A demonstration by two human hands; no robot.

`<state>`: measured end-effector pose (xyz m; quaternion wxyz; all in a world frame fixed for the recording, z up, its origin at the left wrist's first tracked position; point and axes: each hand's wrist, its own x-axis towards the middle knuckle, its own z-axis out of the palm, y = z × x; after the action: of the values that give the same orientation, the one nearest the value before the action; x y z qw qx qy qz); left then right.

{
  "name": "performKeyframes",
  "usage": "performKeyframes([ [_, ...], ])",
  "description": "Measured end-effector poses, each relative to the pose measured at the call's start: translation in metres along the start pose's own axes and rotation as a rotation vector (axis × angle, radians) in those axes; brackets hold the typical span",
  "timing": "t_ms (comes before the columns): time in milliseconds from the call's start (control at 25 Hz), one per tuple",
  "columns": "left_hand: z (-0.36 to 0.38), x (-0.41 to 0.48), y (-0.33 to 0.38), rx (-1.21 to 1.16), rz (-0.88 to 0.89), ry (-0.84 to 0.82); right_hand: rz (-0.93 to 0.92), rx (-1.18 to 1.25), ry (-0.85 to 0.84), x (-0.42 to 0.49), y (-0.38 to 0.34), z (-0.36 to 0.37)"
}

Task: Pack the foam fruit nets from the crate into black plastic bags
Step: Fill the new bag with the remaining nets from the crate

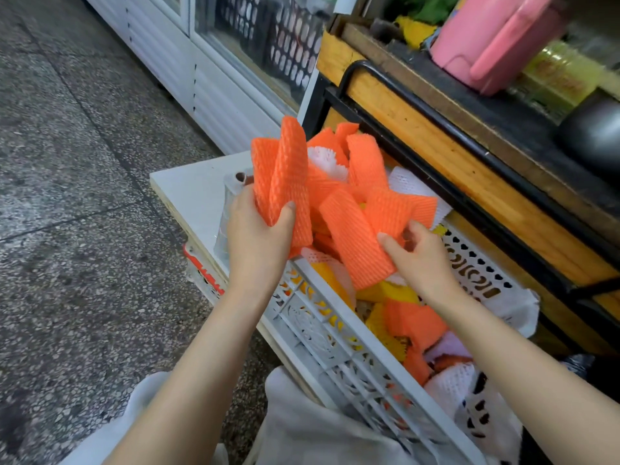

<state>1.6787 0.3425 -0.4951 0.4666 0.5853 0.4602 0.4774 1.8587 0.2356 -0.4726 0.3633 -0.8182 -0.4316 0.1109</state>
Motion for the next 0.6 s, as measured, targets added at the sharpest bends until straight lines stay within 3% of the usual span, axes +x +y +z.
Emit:
performKeyframes([
  [280, 0.025, -0.02, -0.002, 0.022, 0.05, -0.16, 0.056, 0.101, 0.115, -0.027, -0.029, -0.024],
  [440, 0.039, -0.037, 0.002, -0.041, 0.074, -0.319, -0.036, -0.011, 0.079, -0.046, -0.039, -0.005],
  [600, 0.042, -0.041, 0.006, -0.184, -0.023, -0.45, -0.025, 0.044, 0.029, -0.048, -0.041, -0.006],
])
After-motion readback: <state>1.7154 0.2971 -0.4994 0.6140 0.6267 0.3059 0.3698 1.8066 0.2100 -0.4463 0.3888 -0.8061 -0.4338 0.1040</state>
